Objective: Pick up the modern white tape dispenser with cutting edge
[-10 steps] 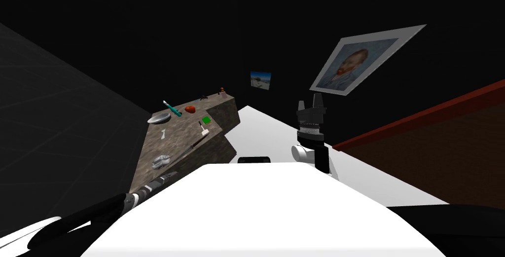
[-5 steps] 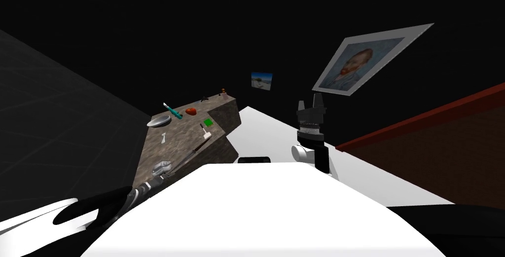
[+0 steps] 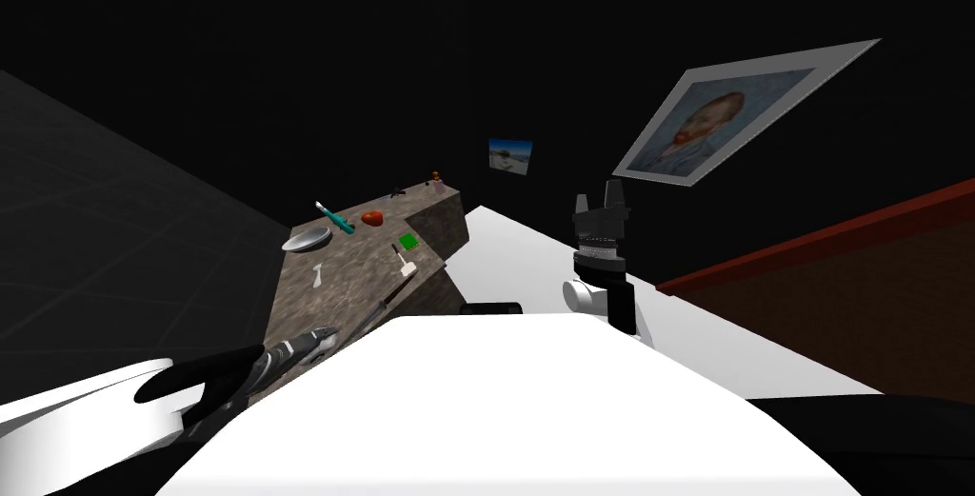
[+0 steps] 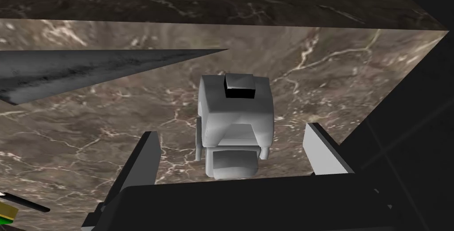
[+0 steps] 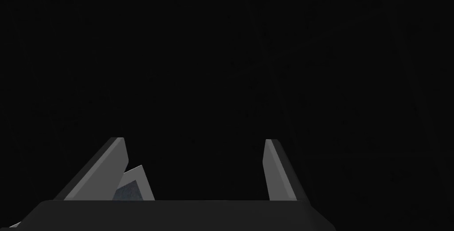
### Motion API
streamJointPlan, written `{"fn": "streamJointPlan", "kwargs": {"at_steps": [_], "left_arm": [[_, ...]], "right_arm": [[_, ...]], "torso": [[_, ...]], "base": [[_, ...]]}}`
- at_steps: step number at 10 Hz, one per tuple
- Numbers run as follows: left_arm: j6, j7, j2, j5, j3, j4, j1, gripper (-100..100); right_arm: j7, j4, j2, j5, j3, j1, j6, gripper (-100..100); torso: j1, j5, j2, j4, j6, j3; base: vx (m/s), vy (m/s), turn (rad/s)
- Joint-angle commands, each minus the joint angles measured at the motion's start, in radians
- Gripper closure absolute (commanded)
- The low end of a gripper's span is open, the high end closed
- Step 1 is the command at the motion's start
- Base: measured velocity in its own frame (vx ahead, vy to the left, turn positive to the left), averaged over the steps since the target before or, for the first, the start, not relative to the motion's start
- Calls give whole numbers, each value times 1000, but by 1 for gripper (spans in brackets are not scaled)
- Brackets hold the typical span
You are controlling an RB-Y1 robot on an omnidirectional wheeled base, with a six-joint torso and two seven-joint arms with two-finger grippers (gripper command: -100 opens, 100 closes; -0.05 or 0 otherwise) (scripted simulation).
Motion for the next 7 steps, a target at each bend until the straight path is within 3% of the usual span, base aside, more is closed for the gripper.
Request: {"fn": "streamJointPlan", "kwargs": {"at_steps": [1,2,7], "left_arm": [[0,0,0,0,0,0,0,0],[-13,-2,-9,-11,-36,21,-25,-100],[-46,-7,-33,-38,-124,74,-87,-100]], "right_arm": [[0,0,0,0,0,0,0,0],[0,0,0,0,0,0,0,0],[0,0,0,0,0,0,0,0]], "torso": [[0,0,0,0,0,0],[-4,-1,2,1,0,2],[-6,-2,3,1,0,2]], "base": [[0,0,0],[9,-5,-44],[13,-9,-27]]}}
